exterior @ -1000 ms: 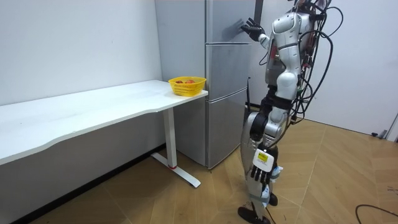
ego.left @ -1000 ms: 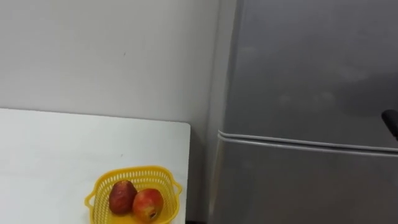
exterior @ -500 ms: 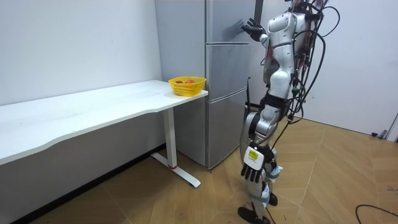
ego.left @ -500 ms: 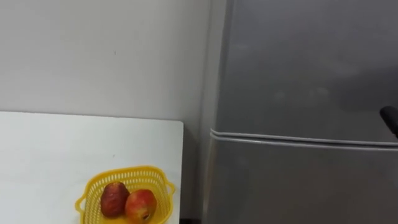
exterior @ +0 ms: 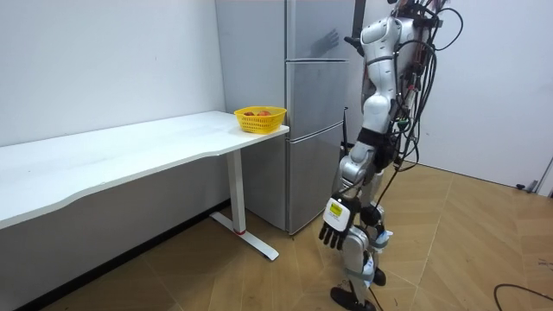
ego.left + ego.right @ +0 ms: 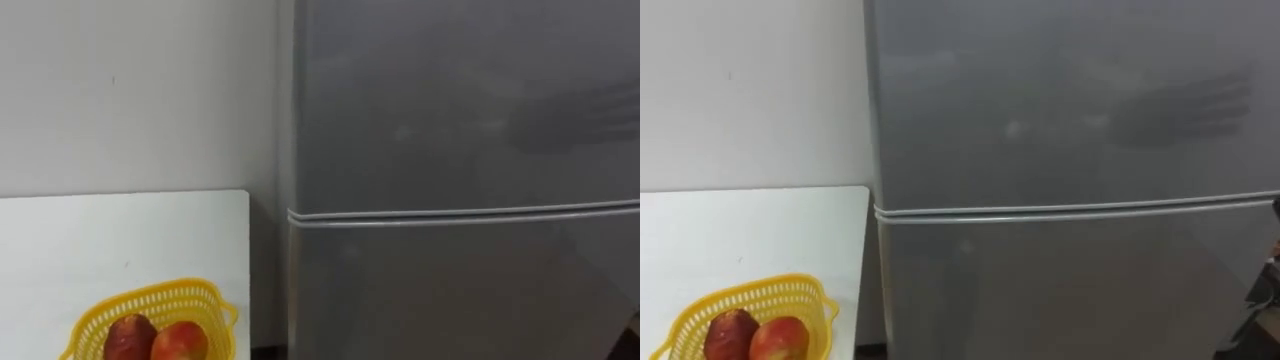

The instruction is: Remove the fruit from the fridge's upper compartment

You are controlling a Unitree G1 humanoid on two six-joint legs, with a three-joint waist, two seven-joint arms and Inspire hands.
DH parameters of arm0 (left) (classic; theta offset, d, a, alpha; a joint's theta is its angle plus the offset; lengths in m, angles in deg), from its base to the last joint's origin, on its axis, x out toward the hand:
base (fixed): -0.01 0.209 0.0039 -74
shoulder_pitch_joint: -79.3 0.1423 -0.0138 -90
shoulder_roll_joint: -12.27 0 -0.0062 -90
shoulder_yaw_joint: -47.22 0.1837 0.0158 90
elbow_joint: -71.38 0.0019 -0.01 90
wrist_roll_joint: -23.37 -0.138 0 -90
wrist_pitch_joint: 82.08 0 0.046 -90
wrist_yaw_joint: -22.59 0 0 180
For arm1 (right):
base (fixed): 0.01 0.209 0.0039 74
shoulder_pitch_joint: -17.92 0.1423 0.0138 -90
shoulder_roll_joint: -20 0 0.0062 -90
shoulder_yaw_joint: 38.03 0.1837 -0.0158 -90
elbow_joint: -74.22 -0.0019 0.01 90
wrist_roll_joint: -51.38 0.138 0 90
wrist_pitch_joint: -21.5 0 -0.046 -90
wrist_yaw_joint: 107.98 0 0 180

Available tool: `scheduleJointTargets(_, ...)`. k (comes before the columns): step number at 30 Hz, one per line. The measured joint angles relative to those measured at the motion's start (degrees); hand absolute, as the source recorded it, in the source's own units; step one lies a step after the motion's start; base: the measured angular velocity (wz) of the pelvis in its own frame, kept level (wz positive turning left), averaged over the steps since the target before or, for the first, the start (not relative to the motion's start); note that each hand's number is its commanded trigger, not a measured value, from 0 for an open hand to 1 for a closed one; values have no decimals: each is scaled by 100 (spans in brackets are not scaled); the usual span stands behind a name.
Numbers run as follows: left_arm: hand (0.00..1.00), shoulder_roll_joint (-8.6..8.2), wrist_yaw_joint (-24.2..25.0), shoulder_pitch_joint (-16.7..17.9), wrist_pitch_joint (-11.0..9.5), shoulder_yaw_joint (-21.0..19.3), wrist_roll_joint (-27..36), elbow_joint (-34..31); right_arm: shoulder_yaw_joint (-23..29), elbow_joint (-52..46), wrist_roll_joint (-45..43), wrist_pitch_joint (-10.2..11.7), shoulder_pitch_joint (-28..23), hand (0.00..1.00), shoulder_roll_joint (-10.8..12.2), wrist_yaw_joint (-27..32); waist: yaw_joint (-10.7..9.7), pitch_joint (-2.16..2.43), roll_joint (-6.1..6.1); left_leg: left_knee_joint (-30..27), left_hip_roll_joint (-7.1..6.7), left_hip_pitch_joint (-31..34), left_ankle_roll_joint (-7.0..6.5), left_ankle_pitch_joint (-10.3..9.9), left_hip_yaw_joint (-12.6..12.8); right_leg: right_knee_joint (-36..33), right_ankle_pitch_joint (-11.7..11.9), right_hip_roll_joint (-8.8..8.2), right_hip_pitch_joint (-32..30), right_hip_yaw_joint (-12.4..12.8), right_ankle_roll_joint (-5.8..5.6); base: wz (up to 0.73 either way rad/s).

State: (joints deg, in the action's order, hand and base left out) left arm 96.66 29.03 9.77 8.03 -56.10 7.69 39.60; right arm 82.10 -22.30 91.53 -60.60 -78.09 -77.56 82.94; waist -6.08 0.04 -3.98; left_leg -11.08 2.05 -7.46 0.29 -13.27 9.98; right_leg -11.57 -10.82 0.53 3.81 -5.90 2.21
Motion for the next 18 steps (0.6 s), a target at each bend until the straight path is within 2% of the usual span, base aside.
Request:
scheduleJointTargets(3, 0, 0, -18, -105, 7, 8, 36, -33, 49, 380, -268, -80, -196, 0, 88, 110, -43, -3, 16, 39, 9, 5, 1, -1, 115, -2, 0, 24, -78, 127, 0, -24)
scheduleJointTargets(5, 0, 11, -64, -121, 12, 30, 53, -79, 47, 717, -487, -108, -246, 0, 264, 274, -169, -4, 30, 59, 15, -5, 1, -1, 142, -2, 4, 33, -93, 150, 2, -9)
scheduleJointTargets(7, 0, 69, -102, -127, 43, 193, 173, -81, -46, 1106, -689, -103, -334, 0, 430, 431, -154, 11, 35, 69, 29, -18, 1, -1, 193, -1, 11, 54, -89, 188, 14, -11)
scheduleJointTargets(12, 0, 37, -217, -220, 133, 518, 262, -90, -601, 2414, -971, -227, -705, 0, 775, 598, -117, 34, 99, 74, 31, -50, 1, 0, 237, -5, 13, 67, -90, 273, 17, -5)
scheduleJointTargets(15, 0, 12, -292, -228, 151, 561, 268, -56, -981, 3790, -1117, -339, -890, 0, 1019, 540, -10, 68, 172, 174, 27, -124, 2, 0, 235, 4, 12, 70, -63, 262, 16, -2)
scheduleJointTargets(18, 0, -11, -355, -196, 170, 569, 266, -48, -1115, 4700, -1194, -517, -890, 0, 1257, 452, 31, 54, 197, 182, 23, -111, 1, 0, 238, -1, 9, 67, -68, 264, 11, 0)
